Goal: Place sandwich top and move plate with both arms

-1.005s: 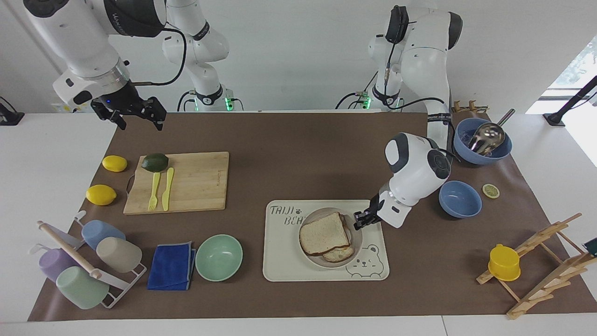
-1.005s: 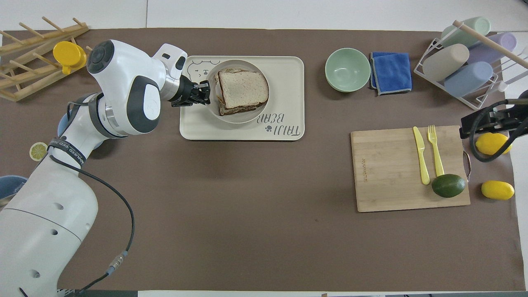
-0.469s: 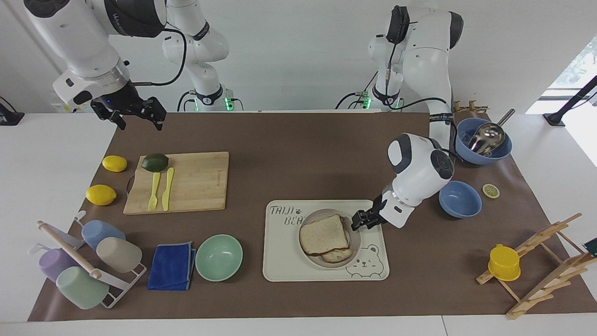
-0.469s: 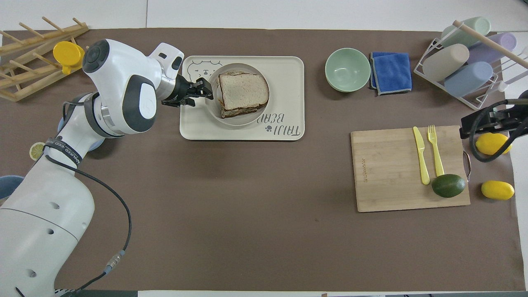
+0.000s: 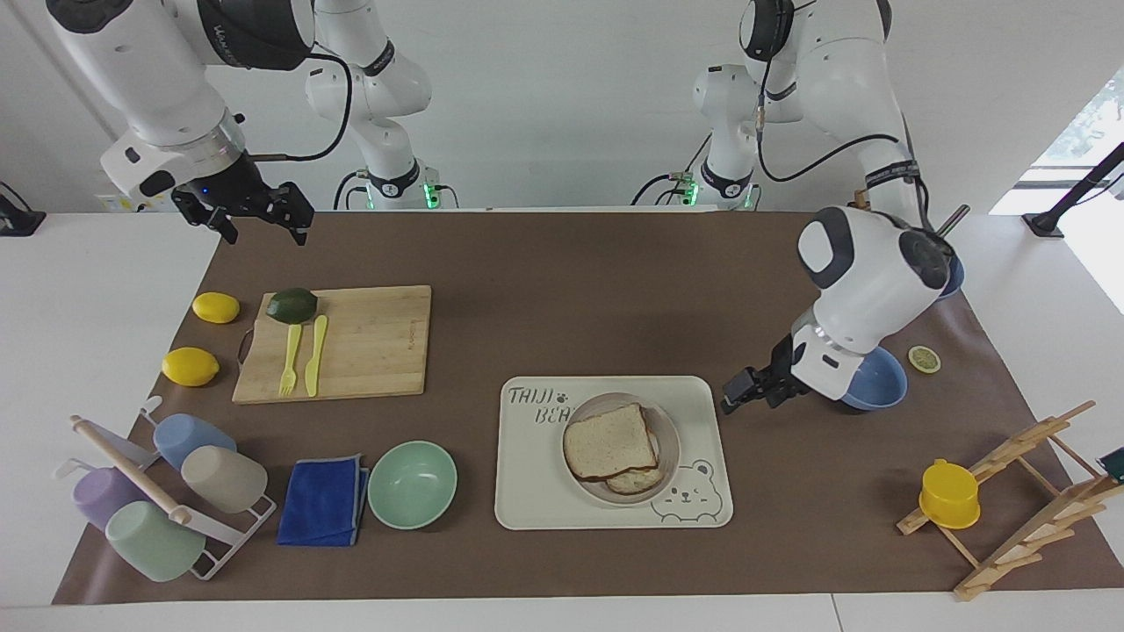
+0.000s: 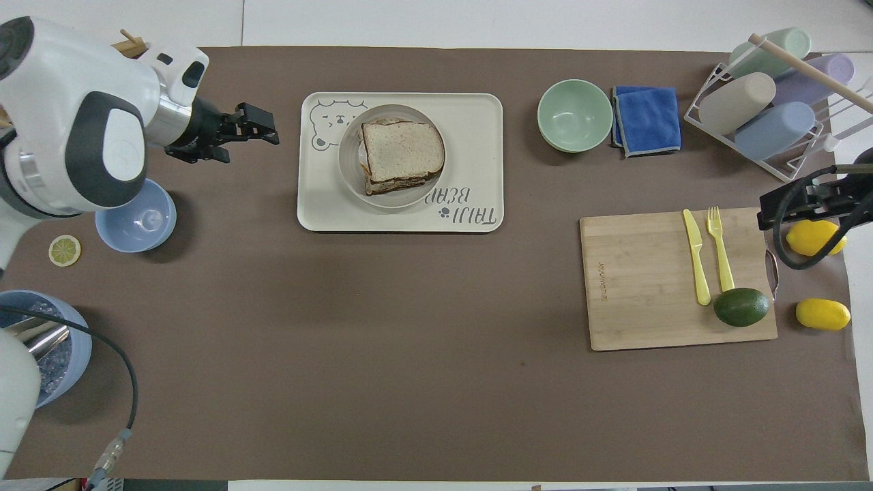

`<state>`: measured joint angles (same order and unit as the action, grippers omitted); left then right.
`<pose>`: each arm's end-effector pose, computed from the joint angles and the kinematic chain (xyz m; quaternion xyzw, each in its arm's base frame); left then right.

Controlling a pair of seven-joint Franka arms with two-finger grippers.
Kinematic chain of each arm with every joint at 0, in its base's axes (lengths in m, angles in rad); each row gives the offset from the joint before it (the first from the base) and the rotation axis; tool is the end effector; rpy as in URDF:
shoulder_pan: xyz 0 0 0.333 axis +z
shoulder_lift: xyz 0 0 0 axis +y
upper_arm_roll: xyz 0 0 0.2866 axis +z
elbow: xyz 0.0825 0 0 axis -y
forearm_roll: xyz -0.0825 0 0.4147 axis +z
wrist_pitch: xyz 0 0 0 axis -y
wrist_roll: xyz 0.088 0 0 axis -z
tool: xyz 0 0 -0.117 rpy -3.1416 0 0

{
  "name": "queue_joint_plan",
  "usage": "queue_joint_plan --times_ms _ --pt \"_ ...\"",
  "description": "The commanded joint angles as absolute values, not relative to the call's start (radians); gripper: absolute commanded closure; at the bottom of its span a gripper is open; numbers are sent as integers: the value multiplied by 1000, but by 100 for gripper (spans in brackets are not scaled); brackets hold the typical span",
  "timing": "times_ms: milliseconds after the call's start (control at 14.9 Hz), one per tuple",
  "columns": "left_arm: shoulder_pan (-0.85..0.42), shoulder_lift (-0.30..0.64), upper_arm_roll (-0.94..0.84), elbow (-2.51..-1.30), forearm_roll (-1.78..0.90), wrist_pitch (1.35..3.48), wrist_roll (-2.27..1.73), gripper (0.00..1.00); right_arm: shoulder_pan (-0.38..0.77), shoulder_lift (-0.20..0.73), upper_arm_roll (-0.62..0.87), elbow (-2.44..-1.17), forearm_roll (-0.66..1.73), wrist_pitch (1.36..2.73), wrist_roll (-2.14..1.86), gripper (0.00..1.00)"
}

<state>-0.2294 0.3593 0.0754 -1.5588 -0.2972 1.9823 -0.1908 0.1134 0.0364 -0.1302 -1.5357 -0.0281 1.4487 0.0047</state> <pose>0.6800 -0.1321 0.4006 0.9892 0.0702 0.0108 0.1283 0.5804 -0.0121 0.5717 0.9979 -0.0117 -0.0616 0.0160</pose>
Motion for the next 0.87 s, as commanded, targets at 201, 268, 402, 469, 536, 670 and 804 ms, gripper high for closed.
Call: queue_joint_plan --times_ms 201,268,402,469,536,670,804 --pt "-209 157 86 -1588 -97 1801 -173 0 123 15 -129 -1555 -51 1439 -12 0" --pt "-198 128 86 -1589 -92 1771 -170 0 123 15 -129 -1555 -51 1439 -12 0" --pt "-196 85 86 -1591 -66 1724 -143 0 123 15 -129 -1555 -51 1439 -12 0" --pt "-196 65 86 -1592 -57 1697 -131 0 123 15 -129 -1555 -51 1439 -12 0" --pt "-196 45 86 -1597 -55 1675 -123 0 123 15 -129 -1555 -51 1439 -12 0" --pt "-193 8 86 -1609 -49 1622 -101 0 124 15 -129 -1555 -51 1439 -12 0" --pt "-180 -35 84 -1652 -49 1571 -84 0 123 15 -129 -1555 -51 1439 -12 0"
